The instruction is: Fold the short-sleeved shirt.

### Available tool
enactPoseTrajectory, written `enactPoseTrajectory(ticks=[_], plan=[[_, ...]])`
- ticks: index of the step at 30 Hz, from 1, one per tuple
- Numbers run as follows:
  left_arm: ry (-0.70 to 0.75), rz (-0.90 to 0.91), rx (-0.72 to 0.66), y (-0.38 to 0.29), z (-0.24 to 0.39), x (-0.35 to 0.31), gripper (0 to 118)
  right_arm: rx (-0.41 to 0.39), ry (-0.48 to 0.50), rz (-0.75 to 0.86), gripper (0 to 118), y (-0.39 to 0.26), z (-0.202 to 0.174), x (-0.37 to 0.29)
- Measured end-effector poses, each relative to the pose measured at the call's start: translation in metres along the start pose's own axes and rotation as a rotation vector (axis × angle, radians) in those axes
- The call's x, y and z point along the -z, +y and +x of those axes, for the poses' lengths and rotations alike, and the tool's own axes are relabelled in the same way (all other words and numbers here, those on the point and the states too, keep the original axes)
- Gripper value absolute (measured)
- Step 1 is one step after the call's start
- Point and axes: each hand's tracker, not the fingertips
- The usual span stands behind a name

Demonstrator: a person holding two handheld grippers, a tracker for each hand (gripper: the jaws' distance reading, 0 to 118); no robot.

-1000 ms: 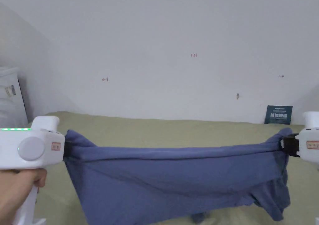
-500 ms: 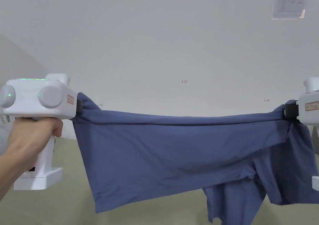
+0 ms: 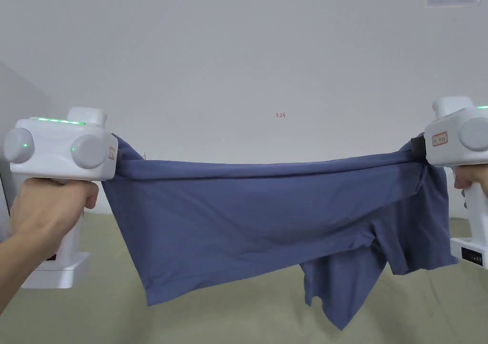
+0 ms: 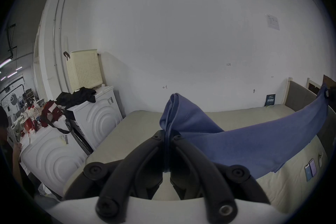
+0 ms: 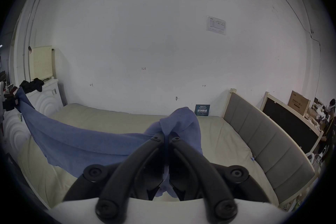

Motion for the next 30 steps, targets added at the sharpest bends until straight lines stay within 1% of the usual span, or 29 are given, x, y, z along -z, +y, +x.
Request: enactPoseTrajectory(ticks=[6,8,9,10,14,16,17,18,19,21,22,24,26,30], plan=[[0.012,-0.05,-0.029,-0.036,0.016,0.065,4,0.012,-0.005,-0.046,6,-0.034,-0.009,0.064],[0.002,-0.096,-0.016,-0.061,0.021,0.083,4,-0.012,-0.01,-0.091,6,-0.056,-0.014,0.079],[0.001,-0.118,-0.009,-0.072,0.023,0.091,4,-0.034,-0.012,-0.119,6,-0.071,-0.016,0.087],[-0.002,-0.159,-0.003,-0.089,0.026,0.099,4,-0.038,-0.005,-0.135,6,-0.089,-0.016,0.092],[-0.048,-0.275,0.004,-0.153,0.029,0.108,4,-0.028,0.005,-0.246,6,-0.163,-0.016,0.094],[-0.07,-0.331,0.027,-0.189,0.028,0.101,4,-0.028,0.018,-0.312,6,-0.209,-0.016,0.081],[-0.079,-0.337,0.013,-0.207,0.025,0.093,4,-0.041,0.02,-0.33,6,-0.23,-0.015,0.072],[-0.101,-0.374,0.025,-0.222,0.022,0.085,4,-0.037,0.024,-0.349,6,-0.249,-0.013,0.061],[-0.108,-0.391,0.016,-0.239,0.019,0.074,4,-0.016,0.028,-0.364,6,-0.269,-0.01,0.056],[-0.135,-0.431,0.009,-0.267,0.01,0.049,4,-0.016,0.025,-0.387,6,-0.302,-0.007,0.029],[-0.14,-0.443,-0.012,-0.283,0.006,0.036,4,-0.022,0.035,-0.421,6,-0.317,-0.005,0.013],[-0.152,-0.484,-0.018,-0.309,-0.002,0.011,4,-0.01,0.038,-0.428,6,-0.343,-0.004,-0.023],[-0.156,-0.51,-0.021,-0.331,-0.012,-0.01,4,0.025,0.042,-0.442,6,-0.365,-0.001,-0.053],[-0.161,-0.555,-0.073,-0.359,-0.031,-0.043,4,0.055,0.036,-0.463,6,-0.4,-0.001,-0.106]])
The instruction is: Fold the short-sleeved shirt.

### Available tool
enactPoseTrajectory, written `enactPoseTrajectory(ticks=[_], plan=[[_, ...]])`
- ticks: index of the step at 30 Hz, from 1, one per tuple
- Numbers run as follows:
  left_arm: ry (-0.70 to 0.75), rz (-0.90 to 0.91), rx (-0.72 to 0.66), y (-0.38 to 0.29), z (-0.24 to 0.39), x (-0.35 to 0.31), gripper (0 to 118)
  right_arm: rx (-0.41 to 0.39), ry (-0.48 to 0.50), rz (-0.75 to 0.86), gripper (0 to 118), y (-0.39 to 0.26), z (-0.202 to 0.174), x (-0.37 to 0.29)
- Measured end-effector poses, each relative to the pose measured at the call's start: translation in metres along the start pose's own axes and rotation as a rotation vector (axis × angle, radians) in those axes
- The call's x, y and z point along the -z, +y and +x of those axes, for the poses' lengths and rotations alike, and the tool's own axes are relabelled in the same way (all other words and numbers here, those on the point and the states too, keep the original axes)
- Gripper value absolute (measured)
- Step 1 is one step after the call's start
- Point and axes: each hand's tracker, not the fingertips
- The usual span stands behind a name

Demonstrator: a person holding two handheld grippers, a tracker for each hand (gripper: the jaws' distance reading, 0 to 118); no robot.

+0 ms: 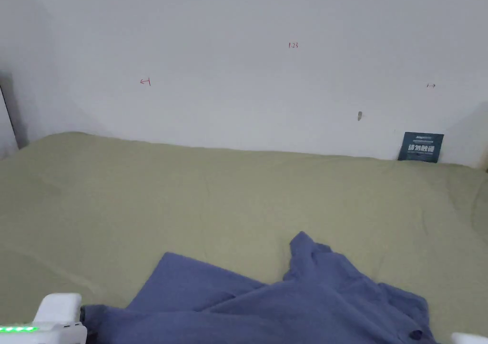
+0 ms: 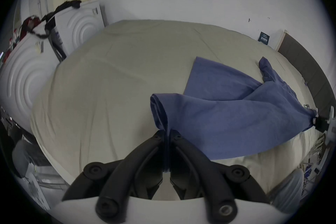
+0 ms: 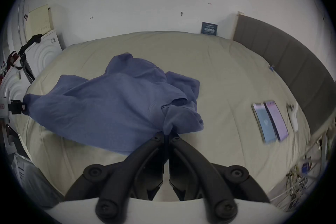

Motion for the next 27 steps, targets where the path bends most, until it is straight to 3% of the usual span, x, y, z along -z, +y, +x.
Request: enactPoseTrajectory(ticks=[5,13,14,15,16,17,19,21,24,27], plan=[[-0.022,-0.018,-0.016,-0.029,-0.01,-0.023,4,0.058,0.005,-0.018,6,-0.034,0.0,-0.021],[-0.038,-0.041,-0.032,-0.037,-0.026,-0.011,4,0.067,0.002,-0.03,8,-0.033,0.002,-0.02],[-0.049,-0.039,-0.028,-0.037,-0.028,-0.01,9,0.068,0.006,-0.03,22,-0.033,0.002,-0.021],[-0.06,-0.031,-0.022,-0.041,-0.027,-0.009,33,0.082,0.012,-0.018,53,-0.032,0.002,-0.024],[-0.063,-0.016,-0.015,-0.041,-0.028,-0.011,89,0.099,0.028,0.0,108,-0.031,0.001,-0.028],[-0.063,-0.01,-0.01,-0.041,-0.028,-0.013,117,0.11,0.042,-0.009,117,-0.029,0.004,-0.029],[-0.058,0.068,0.002,-0.043,-0.025,-0.027,116,0.096,0.059,0.055,115,-0.034,-0.004,-0.042],[-0.037,0.126,0.005,-0.034,-0.021,-0.047,116,0.049,-0.003,0.131,115,-0.019,-0.013,-0.064],[-0.072,0.292,-0.005,-0.025,0.004,-0.099,114,-0.029,-0.018,0.267,115,-0.006,-0.037,-0.097],[-0.085,0.451,0.039,-0.017,0.03,-0.14,109,-0.047,0.028,0.413,115,0.023,-0.068,-0.131]])
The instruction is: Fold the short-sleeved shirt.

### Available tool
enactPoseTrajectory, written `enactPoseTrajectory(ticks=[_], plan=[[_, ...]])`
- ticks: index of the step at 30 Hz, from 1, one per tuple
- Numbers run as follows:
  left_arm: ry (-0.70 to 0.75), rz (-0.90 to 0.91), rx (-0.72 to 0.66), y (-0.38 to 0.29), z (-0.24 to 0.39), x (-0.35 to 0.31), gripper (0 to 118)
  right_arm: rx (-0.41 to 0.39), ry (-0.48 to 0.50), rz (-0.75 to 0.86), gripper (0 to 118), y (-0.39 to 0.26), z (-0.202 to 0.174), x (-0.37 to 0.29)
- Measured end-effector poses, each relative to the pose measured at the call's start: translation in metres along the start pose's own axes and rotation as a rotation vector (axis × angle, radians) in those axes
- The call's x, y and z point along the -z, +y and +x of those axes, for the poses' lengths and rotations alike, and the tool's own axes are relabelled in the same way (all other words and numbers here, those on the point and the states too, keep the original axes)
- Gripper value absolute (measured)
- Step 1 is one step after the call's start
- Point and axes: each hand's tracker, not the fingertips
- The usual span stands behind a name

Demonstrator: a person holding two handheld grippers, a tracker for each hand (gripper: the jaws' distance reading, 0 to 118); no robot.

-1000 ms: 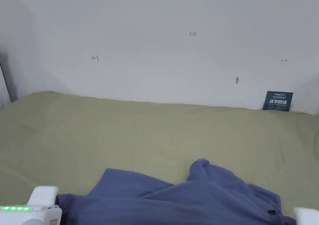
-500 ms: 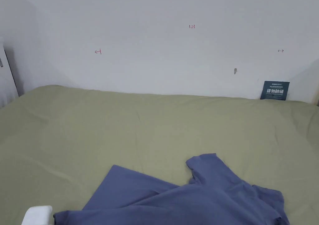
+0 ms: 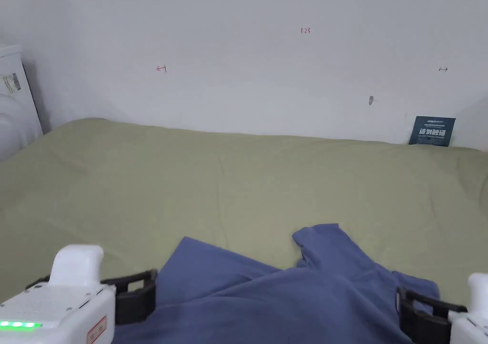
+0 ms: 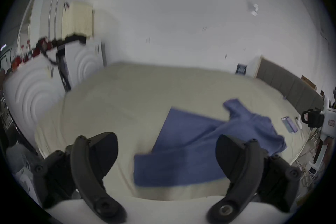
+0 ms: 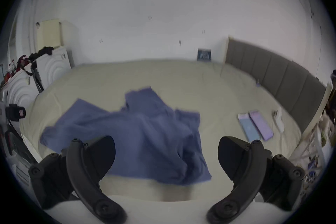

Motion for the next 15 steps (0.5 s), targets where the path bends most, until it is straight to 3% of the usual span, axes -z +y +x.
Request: enactPoseTrajectory(ticks=[3,4,5,6,7,15], plan=[[-0.02,0.144,0.014,0.015,0.019,-0.024,90,0.02,0.022,0.102,110,0.02,-0.025,-0.022],[-0.014,0.165,0.019,0.018,0.03,-0.034,62,0.018,0.022,0.131,93,0.021,-0.032,-0.029],[-0.018,0.185,0.024,0.018,0.035,-0.039,26,0.001,0.028,0.142,67,0.022,-0.038,-0.033],[-0.022,0.199,0.024,0.017,0.037,-0.042,0,-0.009,0.005,0.145,29,0.02,-0.043,-0.033],[-0.023,0.225,0.018,0.015,0.04,-0.052,0,-0.013,-0.013,0.169,2,0.019,-0.048,-0.035],[-0.019,0.185,0.025,0.013,0.025,-0.064,0,-0.008,0.027,0.157,2,0.01,-0.06,-0.038]])
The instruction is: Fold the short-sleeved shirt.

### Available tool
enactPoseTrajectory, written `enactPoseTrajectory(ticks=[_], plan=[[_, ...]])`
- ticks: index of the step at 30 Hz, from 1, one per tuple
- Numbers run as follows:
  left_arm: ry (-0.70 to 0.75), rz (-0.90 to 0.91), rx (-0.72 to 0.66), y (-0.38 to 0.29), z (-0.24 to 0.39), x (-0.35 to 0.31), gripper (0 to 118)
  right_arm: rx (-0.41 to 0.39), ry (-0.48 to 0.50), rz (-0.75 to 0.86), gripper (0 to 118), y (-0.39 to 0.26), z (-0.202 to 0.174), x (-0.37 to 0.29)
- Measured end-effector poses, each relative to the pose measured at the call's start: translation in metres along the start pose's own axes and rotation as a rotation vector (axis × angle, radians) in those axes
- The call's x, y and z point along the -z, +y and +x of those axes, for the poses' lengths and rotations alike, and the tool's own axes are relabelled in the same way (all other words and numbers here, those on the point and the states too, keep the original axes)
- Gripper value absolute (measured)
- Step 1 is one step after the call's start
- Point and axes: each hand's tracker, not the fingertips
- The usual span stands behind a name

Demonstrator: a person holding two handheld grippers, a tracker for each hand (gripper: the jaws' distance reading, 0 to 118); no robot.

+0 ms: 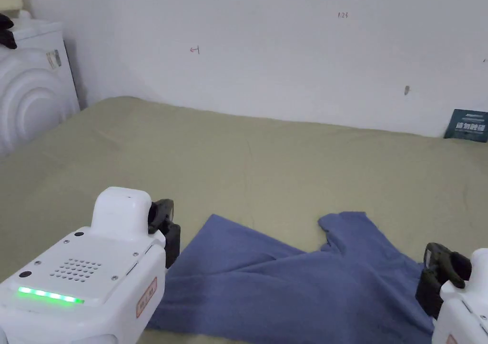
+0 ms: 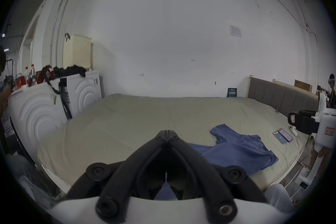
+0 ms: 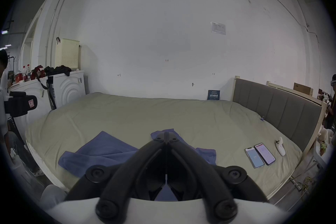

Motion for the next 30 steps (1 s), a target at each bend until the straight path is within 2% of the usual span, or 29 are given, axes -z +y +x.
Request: enactPoseTrajectory(ticks=[5,8,10,12,13,14,15,16,17,18,23,24,26,27,28,29,30], plan=[[0.039,-0.243,0.014,-0.028,-0.055,0.045,0,-0.013,0.028,-0.042,2,-0.012,-0.006,0.006],[0.003,-0.458,-0.055,-0.052,-0.085,0.076,0,-0.015,0.049,-0.082,2,-0.023,-0.008,0.013],[0.007,-0.52,-0.097,-0.065,-0.093,0.089,0,0.009,0.113,-0.147,2,-0.031,-0.008,0.022],[0.017,-0.572,-0.113,-0.079,-0.102,0.107,0,0.014,0.107,-0.167,2,-0.04,-0.011,0.027],[0.015,-0.585,-0.133,-0.084,-0.107,0.116,19,0.005,0.115,-0.192,2,-0.044,-0.012,0.032],[0.015,-0.6,-0.155,-0.088,-0.11,0.124,19,0.0,0.114,-0.201,2,-0.047,-0.013,0.035],[0.013,-0.616,-0.172,-0.092,-0.112,0.133,30,-0.001,0.113,-0.212,2,-0.05,-0.015,0.037],[0.017,-0.637,-0.171,-0.097,-0.113,0.144,58,-0.001,0.121,-0.23,2,-0.052,-0.016,0.04],[0.017,-0.682,-0.16,-0.102,-0.114,0.153,98,0.0,0.128,-0.243,2,-0.054,-0.016,0.043],[0.027,-0.692,-0.139,-0.108,-0.113,0.162,117,0.0,0.127,-0.248,2,-0.056,-0.017,0.045],[0.067,-0.756,-0.114,-0.128,-0.109,0.202,116,-0.027,0.134,-0.296,2,-0.065,-0.021,0.053],[0.063,-0.773,-0.111,-0.131,-0.106,0.206,113,-0.032,0.131,-0.305,2,-0.067,-0.021,0.055],[0.066,-0.801,-0.081,-0.141,-0.11,0.219,92,-0.037,0.131,-0.318,2,-0.071,-0.021,0.057],[0.078,-0.793,-0.075,-0.141,-0.108,0.218,91,-0.038,0.134,-0.325,2,-0.072,-0.02,0.059],[0.086,-0.781,-0.065,-0.138,-0.107,0.216,83,-0.039,0.136,-0.331,2,-0.074,-0.02,0.06],[0.066,-0.773,-0.077,-0.139,-0.109,0.213,70,-0.041,0.134,-0.334,2,-0.075,-0.019,0.059],[0.058,-0.763,-0.088,-0.136,-0.111,0.21,46,-0.041,0.136,-0.337,2,-0.076,-0.018,0.06]])
